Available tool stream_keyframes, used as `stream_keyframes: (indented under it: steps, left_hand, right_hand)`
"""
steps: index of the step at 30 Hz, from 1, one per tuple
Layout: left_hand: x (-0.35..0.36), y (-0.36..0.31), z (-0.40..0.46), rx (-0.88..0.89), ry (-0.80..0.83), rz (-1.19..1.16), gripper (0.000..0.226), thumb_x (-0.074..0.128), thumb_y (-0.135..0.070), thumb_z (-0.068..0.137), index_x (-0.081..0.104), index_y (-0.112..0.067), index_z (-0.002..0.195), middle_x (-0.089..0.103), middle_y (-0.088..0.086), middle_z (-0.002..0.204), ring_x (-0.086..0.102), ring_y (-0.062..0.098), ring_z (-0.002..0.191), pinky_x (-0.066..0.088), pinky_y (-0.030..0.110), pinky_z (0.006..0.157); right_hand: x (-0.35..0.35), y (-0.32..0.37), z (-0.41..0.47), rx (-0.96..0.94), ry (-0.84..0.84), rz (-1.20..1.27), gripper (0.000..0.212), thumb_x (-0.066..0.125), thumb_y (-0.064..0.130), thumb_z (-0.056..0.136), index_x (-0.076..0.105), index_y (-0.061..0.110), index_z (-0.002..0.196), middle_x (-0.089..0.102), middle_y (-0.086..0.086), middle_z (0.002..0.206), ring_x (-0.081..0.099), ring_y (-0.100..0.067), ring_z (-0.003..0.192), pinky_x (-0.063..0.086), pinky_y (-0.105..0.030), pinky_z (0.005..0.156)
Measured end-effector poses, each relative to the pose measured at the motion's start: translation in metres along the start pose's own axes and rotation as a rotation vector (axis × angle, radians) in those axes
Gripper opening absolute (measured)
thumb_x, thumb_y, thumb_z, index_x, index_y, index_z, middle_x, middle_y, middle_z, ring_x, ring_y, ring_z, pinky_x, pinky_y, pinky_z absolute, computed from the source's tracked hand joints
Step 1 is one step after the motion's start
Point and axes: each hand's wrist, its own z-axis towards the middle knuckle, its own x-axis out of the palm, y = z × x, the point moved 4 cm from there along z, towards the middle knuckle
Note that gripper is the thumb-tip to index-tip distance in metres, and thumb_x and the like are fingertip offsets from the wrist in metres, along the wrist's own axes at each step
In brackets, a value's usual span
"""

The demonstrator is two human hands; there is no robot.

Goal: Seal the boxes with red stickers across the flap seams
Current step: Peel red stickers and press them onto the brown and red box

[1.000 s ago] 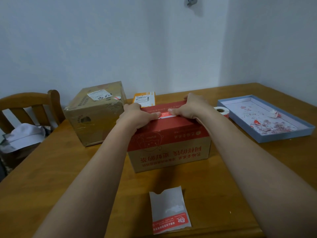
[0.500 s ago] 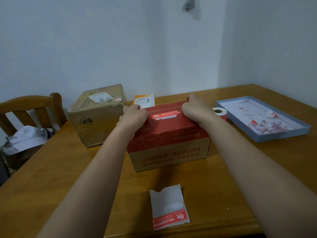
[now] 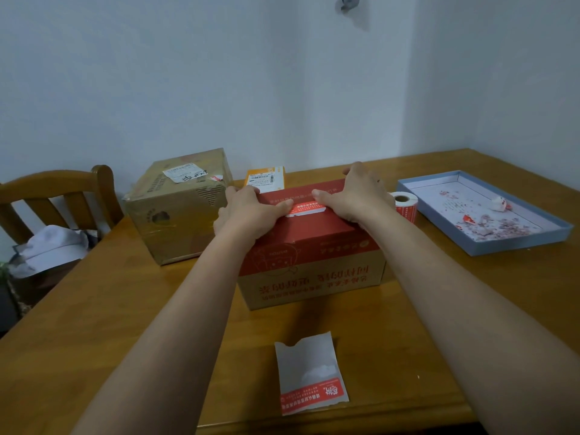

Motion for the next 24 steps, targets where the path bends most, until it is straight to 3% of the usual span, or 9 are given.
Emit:
stream_keyframes:
  steps: [6,8,10,13,15,17,19,21,24]
  left_hand:
    - [-0.004,0.008,0.006,-0.015,0.053,-0.226,0.067,0.072,-0.039,0.082,0.044,-0.023,0.141,0.034,0.004,0.146,0.054,0.03,0.116,0.05,0.045,0.094]
    - [-0.01,0.007,0.001,-0.025,0.04,-0.255,0.057,0.067,-0.026,0.09,0.043,-0.022,0.141,0.026,0.006,0.147,0.057,0.025,0.103,0.053,0.034,0.077]
    - [-0.015,0.006,-0.003,-0.02,0.054,-0.318,0.06,0.071,-0.024,0.086,0.044,-0.025,0.14,0.028,0.007,0.147,0.058,0.024,0.1,0.053,0.03,0.067]
    - [-0.02,-0.003,-0.014,0.058,0.085,-0.322,0.089,0.089,-0.04,0.062,0.042,-0.033,0.138,0.029,0.004,0.147,0.051,0.026,0.116,0.052,0.042,0.09]
    - [-0.022,-0.012,-0.025,0.132,0.052,-0.237,0.103,0.091,-0.045,0.053,0.039,-0.031,0.141,0.022,0.003,0.146,0.044,0.026,0.122,0.048,0.045,0.096]
    - [-0.02,-0.017,-0.032,0.183,0.045,-0.2,0.108,0.091,-0.047,0.048,0.04,-0.031,0.141,0.02,0.003,0.146,0.041,0.028,0.127,0.046,0.048,0.101]
    - [-0.017,-0.017,-0.033,0.226,0.075,-0.214,0.106,0.09,-0.046,0.045,0.044,-0.032,0.139,0.023,0.0,0.143,0.043,0.028,0.125,0.049,0.048,0.098]
    - [-0.015,-0.015,-0.029,0.264,0.115,-0.248,0.095,0.091,-0.037,0.054,0.046,-0.033,0.138,0.027,-0.001,0.14,0.046,0.023,0.119,0.053,0.039,0.09]
    - [-0.013,-0.015,-0.026,0.349,0.154,-0.277,0.078,0.085,-0.021,0.072,0.046,-0.035,0.137,0.029,-0.005,0.141,0.042,0.015,0.117,0.045,0.031,0.092]
  right_hand:
    - [-0.008,-0.005,-0.002,-0.029,0.026,0.151,0.053,0.058,0.034,0.094,0.035,0.017,0.138,0.046,-0.009,0.137,0.052,-0.026,0.113,0.046,-0.037,0.084]
    - [-0.013,-0.008,-0.004,-0.024,0.029,0.233,0.047,0.052,0.023,0.098,0.033,0.016,0.141,0.048,-0.009,0.133,0.055,-0.019,0.089,0.045,-0.031,0.07]
    - [-0.02,-0.011,-0.008,0.014,0.011,0.338,0.045,0.047,0.019,0.099,0.035,0.016,0.141,0.05,-0.008,0.13,0.055,-0.016,0.081,0.042,-0.028,0.059]
    - [-0.028,-0.014,-0.015,0.036,-0.008,0.404,0.06,0.062,0.039,0.09,0.037,0.018,0.141,0.047,-0.009,0.136,0.057,-0.021,0.098,0.048,-0.032,0.072]
    - [-0.033,-0.014,-0.021,0.019,0.016,0.296,0.088,0.078,0.053,0.071,0.035,0.021,0.141,0.043,-0.009,0.139,0.048,-0.028,0.119,0.047,-0.043,0.094]
    - [-0.039,-0.012,-0.028,0.006,0.027,0.139,0.103,0.086,0.055,0.058,0.032,0.026,0.141,0.041,-0.01,0.14,0.036,-0.032,0.13,0.04,-0.048,0.102]
    - [-0.046,-0.013,-0.033,0.012,0.022,0.064,0.1,0.088,0.047,0.06,0.032,0.028,0.141,0.038,-0.01,0.141,0.033,-0.032,0.132,0.039,-0.046,0.103]
    - [-0.053,-0.017,-0.036,0.019,0.023,0.026,0.091,0.087,0.036,0.066,0.035,0.027,0.14,0.037,-0.011,0.141,0.037,-0.033,0.129,0.041,-0.042,0.097]
    - [-0.065,-0.025,-0.042,0.027,0.009,-0.038,0.075,0.081,0.023,0.076,0.04,0.024,0.139,0.032,-0.013,0.14,0.04,-0.033,0.125,0.04,-0.036,0.085]
